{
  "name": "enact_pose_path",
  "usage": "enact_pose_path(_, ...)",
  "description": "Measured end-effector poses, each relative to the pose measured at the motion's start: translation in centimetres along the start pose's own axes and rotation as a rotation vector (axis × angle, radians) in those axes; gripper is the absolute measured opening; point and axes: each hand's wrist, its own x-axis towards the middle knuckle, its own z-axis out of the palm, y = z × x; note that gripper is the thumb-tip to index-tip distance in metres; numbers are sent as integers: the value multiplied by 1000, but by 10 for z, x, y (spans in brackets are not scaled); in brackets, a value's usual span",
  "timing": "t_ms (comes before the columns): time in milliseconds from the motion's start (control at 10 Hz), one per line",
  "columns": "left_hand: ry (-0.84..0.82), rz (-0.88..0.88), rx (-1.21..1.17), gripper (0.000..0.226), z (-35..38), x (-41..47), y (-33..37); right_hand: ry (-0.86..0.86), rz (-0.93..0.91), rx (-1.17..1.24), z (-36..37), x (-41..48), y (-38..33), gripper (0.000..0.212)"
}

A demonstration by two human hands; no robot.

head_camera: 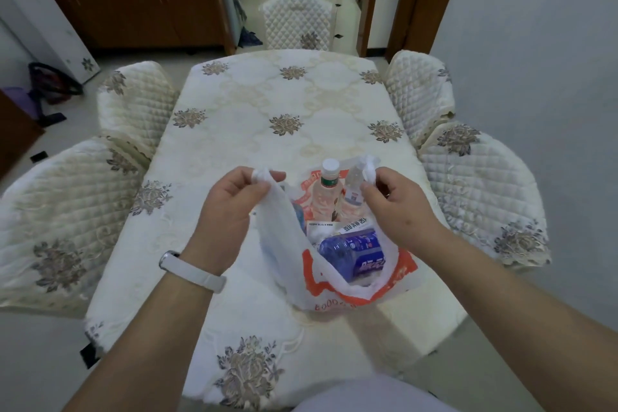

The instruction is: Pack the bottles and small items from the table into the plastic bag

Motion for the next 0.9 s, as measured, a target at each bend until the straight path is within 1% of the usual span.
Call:
enact_pose_path(100, -67, 43, 162, 9, 29, 14, 7, 42, -85, -19, -10, 17, -15, 33)
enact_pose_path(200, -144, 73, 299, 25, 57, 23, 12, -13, -198, -105, -18, 33, -30, 28)
enact_pose_path(300, -185, 125, 562, 30, 76, 24, 11, -172, -316, -245, -22, 38, -31, 25)
enact_pose_path(400, -98, 160, 820, 30, 80, 18, 6, -217, -339, -292, -30, 36, -19, 24)
enact_pose_path(500, -2, 204, 1092, 21, 79, 8, 3, -220, -358, -358, -41, 31, -2, 19)
enact_pose_path(600, 102, 226, 1277, 27, 76, -3, 3, -186, -371, -357, -56, 28, 12, 38)
enact_pose_path(700, 201, 257, 1285, 45, 77, -10, 6, -150, -436, -374, -71, 30, 27, 43)
enact_pose_path(800, 193, 369, 1311, 55, 89, -16, 11, -128, -511, -429, -85, 33, 44, 45)
enact_pose_path(900, 161, 452, 1386, 57, 109, -15, 18, -93, -556, -481, -102, 33, 53, 55)
